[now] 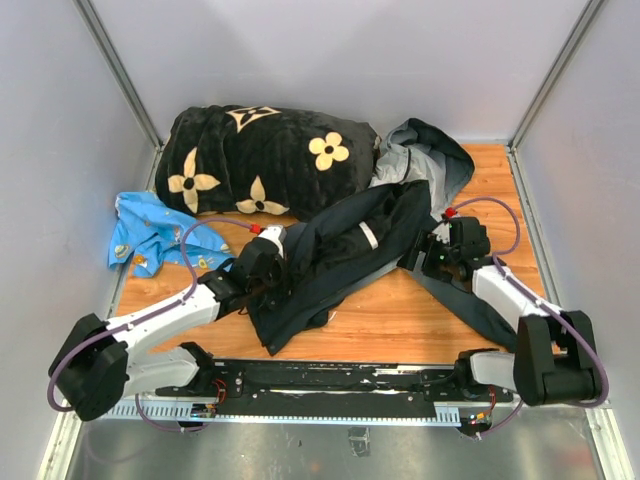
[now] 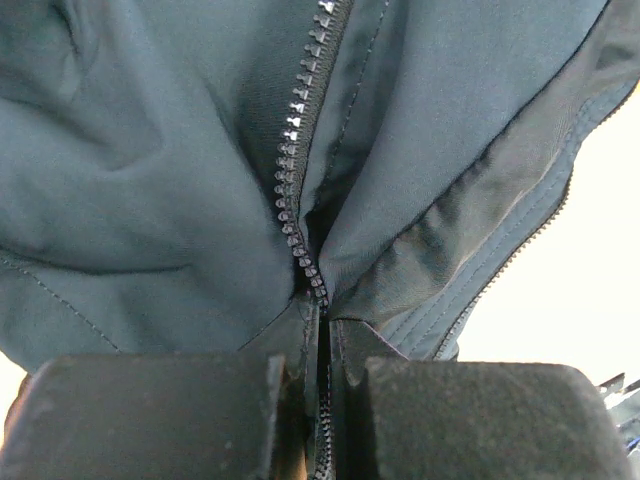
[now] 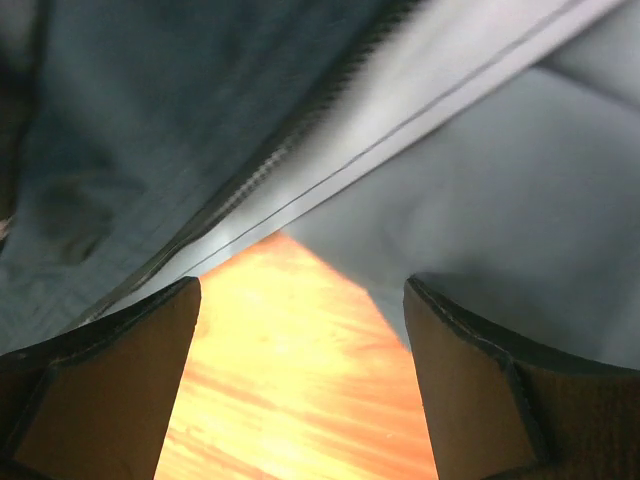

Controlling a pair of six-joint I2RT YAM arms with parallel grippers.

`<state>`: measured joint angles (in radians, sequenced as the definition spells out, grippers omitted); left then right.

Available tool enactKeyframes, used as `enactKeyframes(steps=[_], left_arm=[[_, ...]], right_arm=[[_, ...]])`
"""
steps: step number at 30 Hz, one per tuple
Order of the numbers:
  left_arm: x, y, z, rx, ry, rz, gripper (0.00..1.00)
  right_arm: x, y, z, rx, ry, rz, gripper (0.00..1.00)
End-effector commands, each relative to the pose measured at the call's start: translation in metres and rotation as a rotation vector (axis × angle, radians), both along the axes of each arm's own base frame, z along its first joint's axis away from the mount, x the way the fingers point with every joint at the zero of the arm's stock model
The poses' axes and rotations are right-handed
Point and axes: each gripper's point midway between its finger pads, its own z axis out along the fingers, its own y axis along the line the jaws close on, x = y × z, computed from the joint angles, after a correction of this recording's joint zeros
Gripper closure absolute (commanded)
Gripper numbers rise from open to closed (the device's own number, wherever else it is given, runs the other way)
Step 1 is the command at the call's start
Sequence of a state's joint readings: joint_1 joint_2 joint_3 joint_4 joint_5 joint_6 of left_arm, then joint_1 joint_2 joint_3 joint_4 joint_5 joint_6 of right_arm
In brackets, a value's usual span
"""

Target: Zip up the jacket

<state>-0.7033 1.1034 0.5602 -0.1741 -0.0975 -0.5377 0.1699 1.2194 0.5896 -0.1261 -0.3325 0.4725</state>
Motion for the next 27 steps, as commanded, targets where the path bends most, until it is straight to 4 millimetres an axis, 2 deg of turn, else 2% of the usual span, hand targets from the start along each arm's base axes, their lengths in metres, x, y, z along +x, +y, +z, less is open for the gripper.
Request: enactKeyframes(steps=[1,4,9,10,15,18,20,22,24,25,27], left_arm=[[-0.003,-0.012,-0.007,-0.017,0.005,-0.026,1.0],[-0.01,-0.017,-0.017,-0.009,0.034,-0.055,1.0],[-0.024,-0.031,-0.031,-0.025,0.083,-0.119,1.0],[-0.028,-0.034,-0.033,-0.029,0.092,-0.132,1.0],[-0.049,-0.065,-0.037,-0.065,0.132,-0.236,1.0],[-0.063,-0.091,-0.035,-0.108,0.147,-0.307,1.0],[-0.068,-0.102,-0.036,-0.119,0.162,-0.335,1.0],[-0.066,-0.107,-0.034,-0.122,0.157,-0.335,1.0],[-0.064,-0.107,-0.033,-0.12,0.149,-0.323,1.0],[-0.063,-0.107,-0.031,-0.121,0.143,-0.32,1.0],[-0.062,-0.107,-0.028,-0.125,0.134,-0.316,1.0]], right_arm=[[0.03,-0.024,-0.011,0.057,-0.014,-0.146,0.16],[0.052,-0.041,-0.024,0.064,0.013,-0.204,0.17],[0.105,-0.067,-0.037,0.064,0.046,-0.258,0.21],[0.123,-0.071,-0.031,0.06,0.028,-0.255,0.22],[0.186,-0.069,-0.011,0.072,-0.008,-0.173,0.28],[0.209,-0.069,0.003,0.075,-0.031,-0.146,0.3],[0.208,-0.068,0.012,0.068,-0.02,-0.119,0.3],[0.197,-0.065,0.017,0.069,-0.018,-0.104,0.28],[0.18,-0.065,0.025,0.059,-0.036,-0.101,0.26],[0.166,-0.064,0.02,0.054,-0.021,-0.097,0.25],[0.144,-0.058,0.025,0.072,-0.02,-0.068,0.23]])
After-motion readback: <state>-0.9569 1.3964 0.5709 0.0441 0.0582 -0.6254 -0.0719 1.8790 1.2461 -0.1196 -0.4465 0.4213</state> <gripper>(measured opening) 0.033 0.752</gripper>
